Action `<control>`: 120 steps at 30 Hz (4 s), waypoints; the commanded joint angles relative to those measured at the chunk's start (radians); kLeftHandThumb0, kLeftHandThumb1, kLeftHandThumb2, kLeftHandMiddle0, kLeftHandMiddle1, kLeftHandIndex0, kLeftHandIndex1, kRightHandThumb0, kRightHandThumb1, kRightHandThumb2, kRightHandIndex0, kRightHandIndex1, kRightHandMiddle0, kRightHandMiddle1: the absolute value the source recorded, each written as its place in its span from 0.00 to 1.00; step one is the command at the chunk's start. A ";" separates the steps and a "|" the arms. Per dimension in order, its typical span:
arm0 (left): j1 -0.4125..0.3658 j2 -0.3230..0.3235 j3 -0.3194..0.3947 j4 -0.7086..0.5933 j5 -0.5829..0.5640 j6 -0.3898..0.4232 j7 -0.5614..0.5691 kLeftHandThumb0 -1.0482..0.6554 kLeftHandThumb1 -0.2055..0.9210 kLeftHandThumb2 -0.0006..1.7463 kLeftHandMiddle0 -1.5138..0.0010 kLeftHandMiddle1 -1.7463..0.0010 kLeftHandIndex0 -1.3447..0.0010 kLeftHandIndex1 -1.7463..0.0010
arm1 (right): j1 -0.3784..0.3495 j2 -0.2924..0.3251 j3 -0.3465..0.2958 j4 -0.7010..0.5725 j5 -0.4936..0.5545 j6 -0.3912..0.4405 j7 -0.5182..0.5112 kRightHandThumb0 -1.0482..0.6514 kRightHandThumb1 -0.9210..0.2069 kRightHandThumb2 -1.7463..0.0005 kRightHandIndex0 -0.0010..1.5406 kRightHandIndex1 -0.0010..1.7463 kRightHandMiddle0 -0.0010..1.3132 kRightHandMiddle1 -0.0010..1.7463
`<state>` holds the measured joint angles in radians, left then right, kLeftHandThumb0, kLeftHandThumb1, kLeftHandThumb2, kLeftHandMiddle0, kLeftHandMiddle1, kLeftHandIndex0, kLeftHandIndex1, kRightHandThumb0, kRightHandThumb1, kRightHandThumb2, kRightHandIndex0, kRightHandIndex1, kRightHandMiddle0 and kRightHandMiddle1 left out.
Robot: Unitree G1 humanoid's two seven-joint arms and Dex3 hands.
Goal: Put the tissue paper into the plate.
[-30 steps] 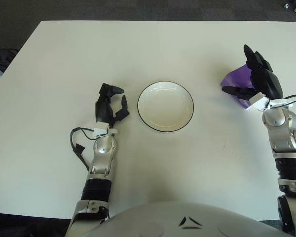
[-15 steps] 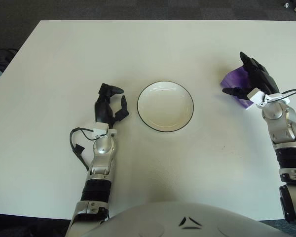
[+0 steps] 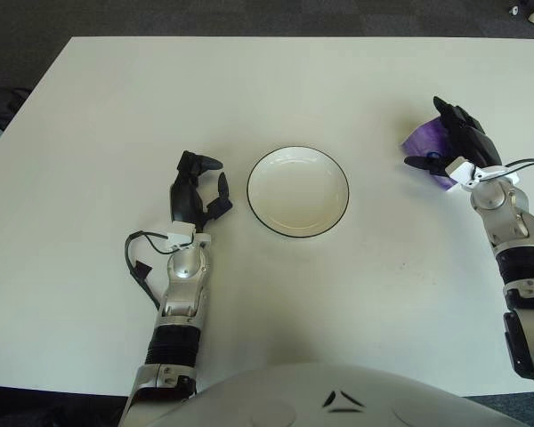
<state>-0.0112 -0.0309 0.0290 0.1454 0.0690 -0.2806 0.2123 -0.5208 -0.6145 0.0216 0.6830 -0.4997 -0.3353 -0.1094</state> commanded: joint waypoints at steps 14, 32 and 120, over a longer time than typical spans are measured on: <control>0.122 0.000 -0.003 0.057 0.016 0.050 -0.005 0.38 0.67 0.59 0.55 0.23 0.68 0.00 | -0.057 0.022 0.085 0.369 0.006 -0.076 -0.118 0.09 0.21 0.68 0.00 0.31 0.00 0.55; 0.135 0.000 0.002 0.051 0.008 0.019 -0.015 0.38 0.67 0.59 0.54 0.23 0.68 0.00 | -0.025 0.085 0.096 0.411 0.056 -0.080 -0.254 0.13 0.28 0.55 0.01 0.99 0.02 0.99; 0.120 -0.012 0.014 0.080 -0.004 -0.012 -0.016 0.38 0.69 0.58 0.54 0.23 0.69 0.00 | 0.141 0.472 -0.205 -0.178 0.681 -0.399 0.181 0.57 0.70 0.10 0.88 1.00 0.86 1.00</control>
<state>0.0425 -0.0424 0.0420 0.1170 0.0494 -0.3059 0.1974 -0.3966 -0.1543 -0.1753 0.5188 0.1605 -0.7259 0.0560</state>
